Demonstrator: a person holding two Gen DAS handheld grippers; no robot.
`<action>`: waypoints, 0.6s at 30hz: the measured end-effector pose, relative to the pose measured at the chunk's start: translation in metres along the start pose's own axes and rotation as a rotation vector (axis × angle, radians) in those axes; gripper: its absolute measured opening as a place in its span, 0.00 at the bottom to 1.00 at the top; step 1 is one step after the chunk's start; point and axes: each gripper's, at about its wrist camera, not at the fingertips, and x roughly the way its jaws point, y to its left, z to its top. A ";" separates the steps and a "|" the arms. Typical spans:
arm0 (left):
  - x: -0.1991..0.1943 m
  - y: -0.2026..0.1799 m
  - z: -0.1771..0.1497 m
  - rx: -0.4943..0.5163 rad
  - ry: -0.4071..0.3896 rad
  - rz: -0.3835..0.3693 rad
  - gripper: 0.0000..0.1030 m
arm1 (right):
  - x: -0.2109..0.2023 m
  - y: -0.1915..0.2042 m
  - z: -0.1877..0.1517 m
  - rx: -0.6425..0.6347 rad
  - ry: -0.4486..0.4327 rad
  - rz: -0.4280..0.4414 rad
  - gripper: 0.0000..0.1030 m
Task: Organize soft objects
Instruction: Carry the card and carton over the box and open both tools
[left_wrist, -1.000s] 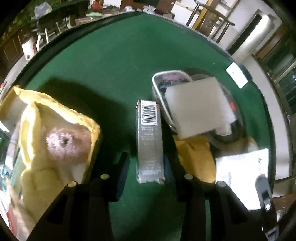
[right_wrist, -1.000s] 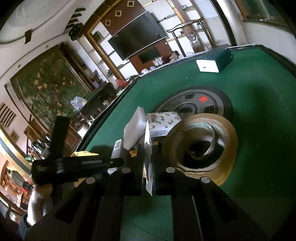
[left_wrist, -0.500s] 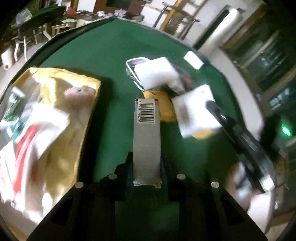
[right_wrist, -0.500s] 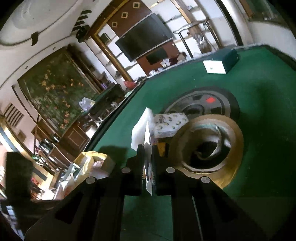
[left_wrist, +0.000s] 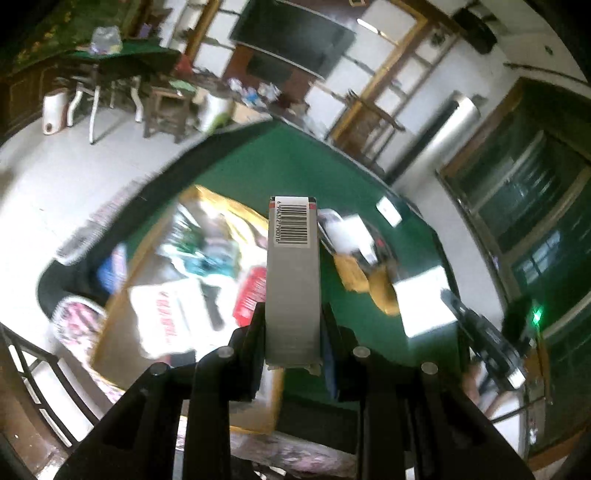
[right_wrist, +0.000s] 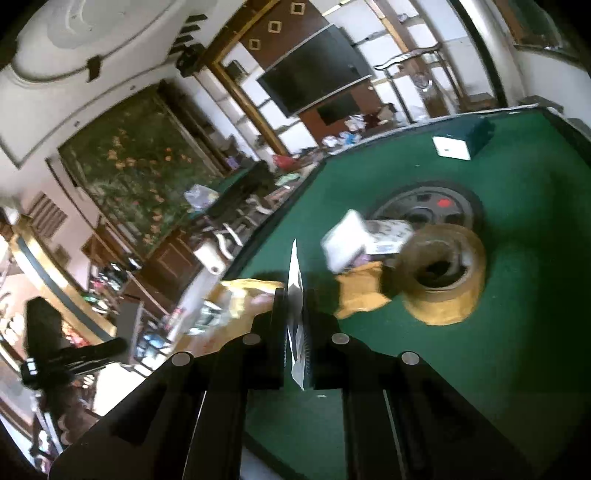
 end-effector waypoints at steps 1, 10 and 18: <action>-0.003 0.003 0.003 -0.003 -0.012 0.005 0.25 | 0.000 0.006 0.001 -0.004 0.001 0.016 0.07; -0.024 0.044 0.012 -0.043 -0.064 0.048 0.25 | 0.034 0.053 -0.015 0.030 0.035 0.188 0.07; -0.005 0.066 0.004 -0.034 -0.010 0.091 0.25 | 0.082 0.102 -0.046 -0.011 0.151 0.267 0.07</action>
